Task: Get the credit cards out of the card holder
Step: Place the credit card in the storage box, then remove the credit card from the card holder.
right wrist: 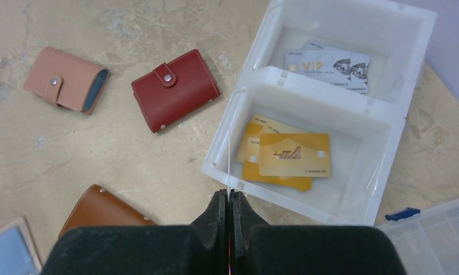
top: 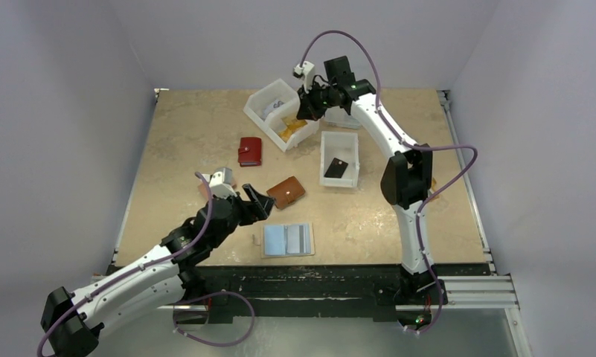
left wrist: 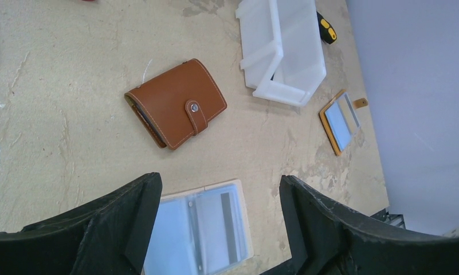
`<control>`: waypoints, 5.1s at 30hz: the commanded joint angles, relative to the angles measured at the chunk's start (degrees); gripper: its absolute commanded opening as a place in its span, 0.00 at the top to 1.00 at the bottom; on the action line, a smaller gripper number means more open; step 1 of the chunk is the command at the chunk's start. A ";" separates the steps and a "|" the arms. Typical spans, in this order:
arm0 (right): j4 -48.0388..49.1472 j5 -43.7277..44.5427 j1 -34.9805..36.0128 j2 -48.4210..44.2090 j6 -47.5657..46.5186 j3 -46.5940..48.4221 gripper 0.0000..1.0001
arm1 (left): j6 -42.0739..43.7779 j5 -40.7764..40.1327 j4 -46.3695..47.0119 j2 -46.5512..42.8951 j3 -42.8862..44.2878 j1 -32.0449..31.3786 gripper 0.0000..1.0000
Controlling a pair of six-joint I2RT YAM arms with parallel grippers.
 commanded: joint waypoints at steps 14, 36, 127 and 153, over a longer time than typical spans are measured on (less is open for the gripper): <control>4.71 7.53 3.23 4.07 0.94 4.10 1.00 | -0.79 -2.87 -0.79 0.31 -0.06 0.10 0.20; 6.71 11.67 4.63 9.60 0.99 6.56 0.93 | 0.20 -3.58 -0.76 2.59 0.48 0.11 0.19; 9.68 -22.27 -13.35 -53.05 -14.10 -74.86 0.01 | -10.39 -2.69 -39.08 60.96 45.16 -19.56 0.31; 13.39 -20.13 -13.66 -58.41 -10.92 -79.42 0.01 | -12.41 -5.97 -32.69 56.17 37.61 -24.41 0.35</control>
